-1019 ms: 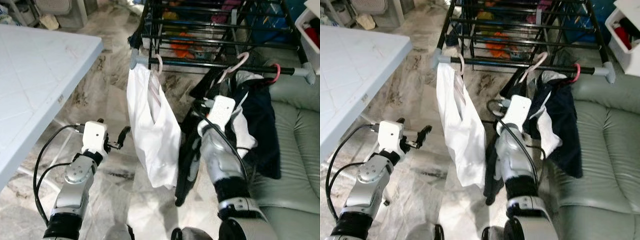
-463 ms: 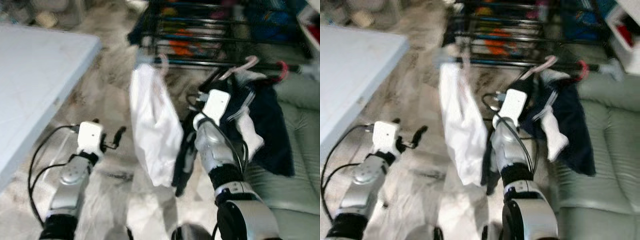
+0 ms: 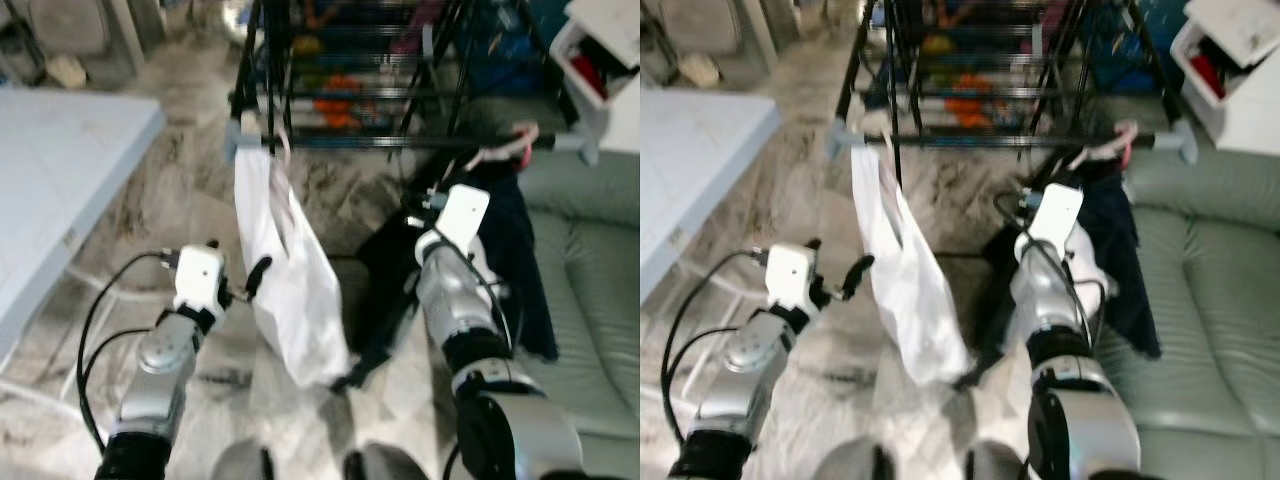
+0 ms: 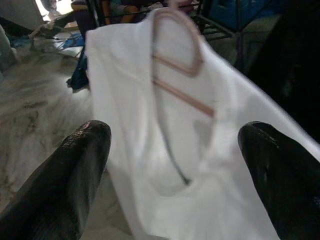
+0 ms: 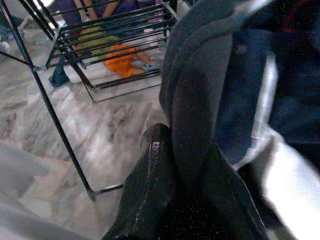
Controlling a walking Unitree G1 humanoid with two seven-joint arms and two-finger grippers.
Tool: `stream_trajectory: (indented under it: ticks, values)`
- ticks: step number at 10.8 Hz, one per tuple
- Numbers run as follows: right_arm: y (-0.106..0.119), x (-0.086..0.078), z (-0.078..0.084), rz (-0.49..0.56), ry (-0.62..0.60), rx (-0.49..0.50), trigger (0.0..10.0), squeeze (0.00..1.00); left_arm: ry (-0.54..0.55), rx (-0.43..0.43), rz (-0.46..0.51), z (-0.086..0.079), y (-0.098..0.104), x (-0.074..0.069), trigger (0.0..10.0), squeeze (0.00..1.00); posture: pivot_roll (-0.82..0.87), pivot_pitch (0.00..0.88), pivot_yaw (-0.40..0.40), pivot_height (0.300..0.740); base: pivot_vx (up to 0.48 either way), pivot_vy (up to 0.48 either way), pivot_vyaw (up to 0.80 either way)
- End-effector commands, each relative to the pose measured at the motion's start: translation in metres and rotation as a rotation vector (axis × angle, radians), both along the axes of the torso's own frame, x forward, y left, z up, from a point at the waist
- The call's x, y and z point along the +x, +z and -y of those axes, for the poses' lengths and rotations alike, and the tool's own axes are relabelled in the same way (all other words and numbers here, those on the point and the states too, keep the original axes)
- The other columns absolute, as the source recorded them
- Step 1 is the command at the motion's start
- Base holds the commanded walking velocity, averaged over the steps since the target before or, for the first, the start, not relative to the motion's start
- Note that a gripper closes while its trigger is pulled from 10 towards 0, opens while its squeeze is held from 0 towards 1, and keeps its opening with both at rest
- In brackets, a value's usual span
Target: Hang hanger
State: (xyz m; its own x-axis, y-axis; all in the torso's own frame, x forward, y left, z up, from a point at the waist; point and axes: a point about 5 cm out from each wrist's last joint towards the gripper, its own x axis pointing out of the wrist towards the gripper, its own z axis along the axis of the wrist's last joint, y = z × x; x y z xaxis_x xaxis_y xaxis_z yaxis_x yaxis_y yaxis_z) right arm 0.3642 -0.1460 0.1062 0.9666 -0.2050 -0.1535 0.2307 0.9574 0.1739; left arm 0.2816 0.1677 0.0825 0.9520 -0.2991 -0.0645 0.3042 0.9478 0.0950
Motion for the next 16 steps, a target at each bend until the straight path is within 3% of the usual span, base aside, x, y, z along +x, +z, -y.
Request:
stream_trajectory:
  ticks: [1,7,10,12,15,16]
  values:
    - [0.047,0.015,-0.007,0.200,0.031,-0.047,10.0,0.00,0.008,-0.001,-0.003,-0.005,0.001,0.000,10.0,0.00,-0.03,0.106,-0.016,0.740,0.480,0.000,0.00]
    - [0.041,0.015,-0.008,0.193,0.050,-0.064,10.0,0.00,0.013,0.006,-0.018,-0.004,0.000,0.001,10.0,0.00,-0.02,0.100,-0.014,0.740,0.327,0.000,0.00]
    - [0.040,0.008,-0.024,0.262,0.245,-0.295,10.0,0.00,0.021,0.005,-0.021,-0.003,-0.001,0.001,10.0,0.00,-0.03,0.095,-0.017,0.740,0.000,0.000,0.00]
    - [0.032,0.002,-0.022,0.267,0.270,-0.374,10.0,0.00,0.022,0.005,-0.022,-0.002,-0.001,0.003,10.0,0.00,-0.03,0.089,-0.016,0.740,0.000,0.000,0.00]
    - [0.035,-0.002,-0.012,0.306,0.203,-0.501,10.0,0.00,0.025,0.001,-0.019,-0.001,-0.001,0.005,10.0,0.00,-0.03,0.079,-0.015,0.740,0.000,0.000,0.00]
    - [0.034,-0.002,-0.012,0.308,0.219,-0.487,10.0,0.00,0.024,-0.001,-0.014,0.000,0.000,0.005,10.0,0.00,-0.03,0.076,-0.014,0.740,0.000,0.000,0.00]
